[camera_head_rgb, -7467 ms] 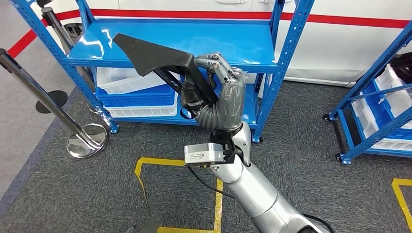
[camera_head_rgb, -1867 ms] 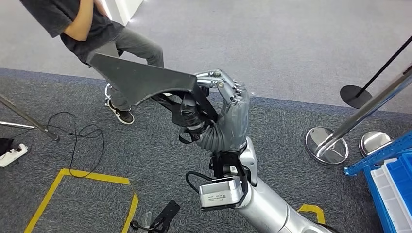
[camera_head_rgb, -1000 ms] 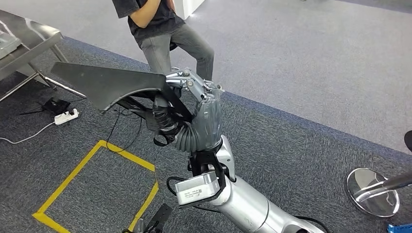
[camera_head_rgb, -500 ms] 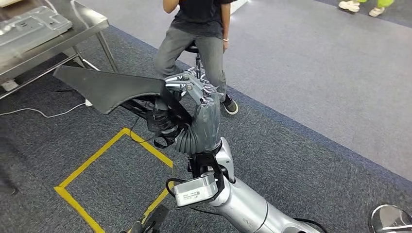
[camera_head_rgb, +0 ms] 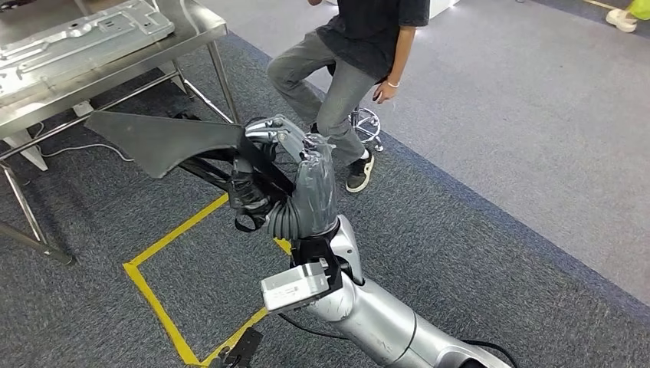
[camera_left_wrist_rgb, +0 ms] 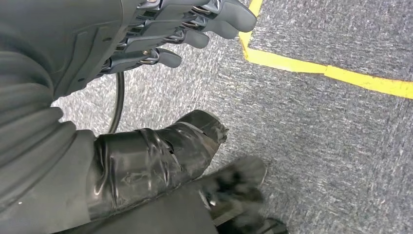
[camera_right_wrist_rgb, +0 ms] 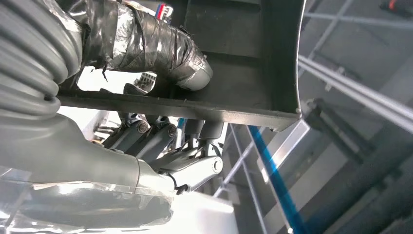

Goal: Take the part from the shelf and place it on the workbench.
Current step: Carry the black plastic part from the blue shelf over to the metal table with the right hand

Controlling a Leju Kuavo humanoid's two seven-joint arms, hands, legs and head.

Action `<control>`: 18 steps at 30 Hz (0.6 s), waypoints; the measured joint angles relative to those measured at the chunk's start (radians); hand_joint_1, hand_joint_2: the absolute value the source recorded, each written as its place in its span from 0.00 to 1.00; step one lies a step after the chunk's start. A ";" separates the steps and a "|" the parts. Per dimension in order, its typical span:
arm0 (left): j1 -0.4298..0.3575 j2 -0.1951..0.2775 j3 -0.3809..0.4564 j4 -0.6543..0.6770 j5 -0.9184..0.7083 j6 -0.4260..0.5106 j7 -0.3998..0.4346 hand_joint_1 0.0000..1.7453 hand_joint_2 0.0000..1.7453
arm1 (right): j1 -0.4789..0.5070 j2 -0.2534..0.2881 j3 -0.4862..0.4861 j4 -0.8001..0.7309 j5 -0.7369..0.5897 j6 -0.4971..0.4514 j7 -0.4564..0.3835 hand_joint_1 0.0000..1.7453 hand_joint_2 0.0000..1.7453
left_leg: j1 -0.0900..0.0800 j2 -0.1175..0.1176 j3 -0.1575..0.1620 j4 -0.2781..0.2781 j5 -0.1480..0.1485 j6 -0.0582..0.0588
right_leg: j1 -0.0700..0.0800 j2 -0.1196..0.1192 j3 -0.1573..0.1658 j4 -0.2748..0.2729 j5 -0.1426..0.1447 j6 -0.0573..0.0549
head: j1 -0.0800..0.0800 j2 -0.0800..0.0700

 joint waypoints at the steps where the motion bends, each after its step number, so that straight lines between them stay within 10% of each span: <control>1: -0.001 -0.002 0.001 0.000 -0.005 -0.007 0.003 0.00 1.00 | -0.004 0.000 0.000 0.001 0.018 0.000 0.011 1.00 1.00 | -0.003 0.014 0.029 -0.054 0.016 0.004 | 0.002 -0.007 0.003 0.000 -0.004 0.005 | 0.000 0.000; 7: -0.005 -0.012 0.001 0.000 -0.052 -0.056 0.031 0.00 1.00 | 0.002 0.000 0.000 -0.004 0.119 -0.001 0.066 1.00 1.00 | -0.008 -0.013 0.058 -0.095 0.008 0.050 | 0.006 -0.017 0.014 0.019 -0.038 0.039 | 0.002 0.000; 11: -0.012 -0.016 0.001 0.000 -0.066 -0.077 0.039 0.00 1.00 | 0.015 -0.010 0.000 -0.017 0.166 -0.002 0.103 1.00 1.00 | -0.011 -0.049 0.068 -0.097 0.005 0.068 | 0.007 0.048 -0.116 0.259 -0.130 0.035 | 0.012 0.000; 13: -0.014 -0.021 0.001 0.000 -0.081 -0.086 0.058 0.00 1.00 | 0.026 -0.018 0.000 -0.026 0.195 -0.002 0.129 1.00 1.00 | -0.016 -0.075 0.073 -0.096 0.001 0.071 | 0.013 0.058 -0.141 0.270 -0.095 0.025 | 0.012 0.000; 16: -0.019 -0.034 -0.003 0.000 -0.105 -0.095 0.091 0.00 1.00 | 0.032 -0.029 0.000 -0.049 0.235 -0.002 0.158 1.00 1.00 | -0.022 -0.113 0.078 -0.091 -0.006 0.070 | 0.018 0.108 -0.081 0.088 0.019 0.002 | 0.011 0.000; 18: -0.025 -0.044 -0.006 0.000 -0.124 -0.102 0.110 0.00 1.00 | 0.041 -0.035 -0.002 -0.069 0.261 -0.003 0.174 1.00 1.00 | -0.017 -0.131 0.073 -0.087 -0.009 0.063 | 0.020 0.144 -0.052 0.018 0.038 -0.006 | 0.009 0.000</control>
